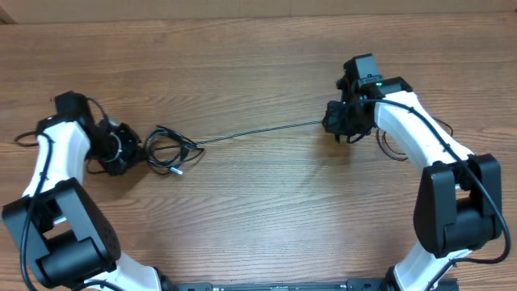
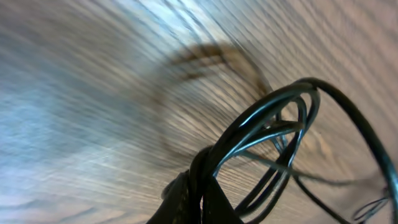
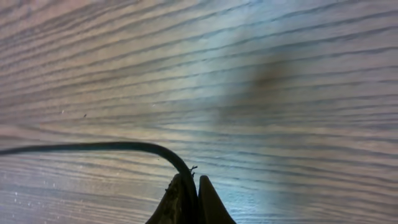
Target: Untangle cables
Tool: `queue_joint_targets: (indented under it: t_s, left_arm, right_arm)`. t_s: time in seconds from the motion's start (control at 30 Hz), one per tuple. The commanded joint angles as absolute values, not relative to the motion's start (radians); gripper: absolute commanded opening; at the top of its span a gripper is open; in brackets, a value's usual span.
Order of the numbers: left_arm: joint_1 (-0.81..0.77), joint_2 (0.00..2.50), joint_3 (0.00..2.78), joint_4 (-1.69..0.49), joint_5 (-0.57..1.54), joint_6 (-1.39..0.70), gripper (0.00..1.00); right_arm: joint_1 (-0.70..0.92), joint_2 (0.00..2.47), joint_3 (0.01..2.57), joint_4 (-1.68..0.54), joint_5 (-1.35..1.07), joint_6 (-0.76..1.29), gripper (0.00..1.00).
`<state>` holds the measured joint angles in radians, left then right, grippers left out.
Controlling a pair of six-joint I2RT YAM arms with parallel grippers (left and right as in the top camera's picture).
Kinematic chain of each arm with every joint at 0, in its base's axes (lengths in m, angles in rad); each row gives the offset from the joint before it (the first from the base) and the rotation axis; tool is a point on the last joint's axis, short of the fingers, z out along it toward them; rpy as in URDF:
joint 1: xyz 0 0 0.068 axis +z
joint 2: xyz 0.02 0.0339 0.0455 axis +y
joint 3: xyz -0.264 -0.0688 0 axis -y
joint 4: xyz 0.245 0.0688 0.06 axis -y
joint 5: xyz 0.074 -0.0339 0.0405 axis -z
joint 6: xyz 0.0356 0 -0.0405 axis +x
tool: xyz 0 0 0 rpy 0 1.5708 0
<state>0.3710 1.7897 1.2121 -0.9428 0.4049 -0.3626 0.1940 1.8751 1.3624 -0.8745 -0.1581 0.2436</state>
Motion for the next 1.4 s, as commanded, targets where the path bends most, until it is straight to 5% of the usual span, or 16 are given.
queue_joint_targets:
  t_s: [0.0,0.07,0.17,0.2,0.47,0.9,1.03,1.2,1.37]
  left_arm:
    - [0.282,1.778,1.184,-0.926,0.386,-0.298,0.1]
    - [0.219,1.779,1.179,-0.924,0.384,-0.28,0.29]
    - [0.127,1.779,1.179,-0.924,0.351,-0.246,0.88]
    - [0.104,1.779,1.179,-0.926,0.326,-0.247,0.96]
    - [0.067,1.779,1.181,-0.932,0.278,-0.258,1.0]
    - [0.044,1.779,1.18,-0.955,0.294,-0.503,0.52]
    - [0.031,1.779,1.18,-0.999,0.296,-0.599,0.49]
    - [0.019,1.779,1.18,-0.991,0.283,-0.61,0.07]
    - [0.021,1.779,1.18,-0.996,0.036,-0.555,0.04]
  right_arm:
    - [0.175,1.864,1.376,-0.863,-0.175,0.256,0.04]
    - [0.175,1.864,1.376,-0.865,-0.181,0.252,0.04]
    - [0.175,1.864,1.375,-0.866,-0.182,0.252,0.04]
    - [0.175,1.864,1.375,-0.866,-0.182,0.252,0.04]
    - [0.175,1.865,1.374,-0.867,-0.182,0.253,0.04]
    - [0.175,1.865,1.374,-0.866,-0.19,0.253,0.04]
    - [0.175,1.865,1.374,-0.866,-0.19,0.253,0.04]
    - [0.175,1.865,1.374,-0.866,-0.208,0.253,0.04]
    - [0.175,1.865,1.374,-0.865,-0.194,0.253,0.04]
